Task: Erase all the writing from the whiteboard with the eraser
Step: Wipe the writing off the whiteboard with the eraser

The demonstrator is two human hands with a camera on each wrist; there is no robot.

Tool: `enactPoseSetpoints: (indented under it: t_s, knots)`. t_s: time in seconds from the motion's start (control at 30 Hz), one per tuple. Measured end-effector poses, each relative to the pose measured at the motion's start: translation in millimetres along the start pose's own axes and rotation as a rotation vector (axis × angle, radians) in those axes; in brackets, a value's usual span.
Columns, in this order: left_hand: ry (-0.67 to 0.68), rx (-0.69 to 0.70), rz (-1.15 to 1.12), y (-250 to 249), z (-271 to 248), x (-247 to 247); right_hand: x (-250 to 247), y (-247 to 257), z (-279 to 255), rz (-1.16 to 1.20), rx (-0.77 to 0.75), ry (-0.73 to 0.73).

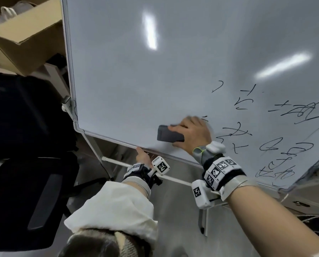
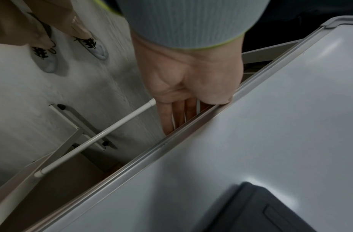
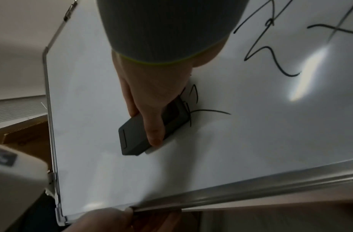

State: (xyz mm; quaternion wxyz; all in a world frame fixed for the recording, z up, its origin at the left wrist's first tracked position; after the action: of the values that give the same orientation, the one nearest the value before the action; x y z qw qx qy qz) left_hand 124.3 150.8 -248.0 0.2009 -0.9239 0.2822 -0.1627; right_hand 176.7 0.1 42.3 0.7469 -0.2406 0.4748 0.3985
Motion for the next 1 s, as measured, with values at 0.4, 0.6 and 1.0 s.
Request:
enactPoseSetpoints:
  t_s: [0.4,0.6,1.0]
  knots:
    - [-0.083,-0.006,0.024,-2.5,-138.1,19.3,-166.0,-94.4,33.0,-0.048,0.276,-0.522]
    - [-0.041,0.046,0.004,7.4,-138.9,35.7,-98.5,-79.9,-12.4,-0.019,0.157,-0.348]
    - [-0.209,0.093,-0.028,6.6,-126.4,19.9,-6.8,-37.9,-63.5,-0.031,-0.054,-0.011]
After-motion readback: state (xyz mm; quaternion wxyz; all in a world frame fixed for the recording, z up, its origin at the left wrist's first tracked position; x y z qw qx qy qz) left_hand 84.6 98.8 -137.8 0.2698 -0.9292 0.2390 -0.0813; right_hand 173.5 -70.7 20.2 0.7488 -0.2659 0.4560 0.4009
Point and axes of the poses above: each hand's wrist, its own z-axis towards the middle knuckle, its own x-axis out of the palm, y = z × x, the point moved 7 cm from there along z, towards the middle knuckle, and after that the axes turned 8 degrees about -x, right-handed, at the moved point
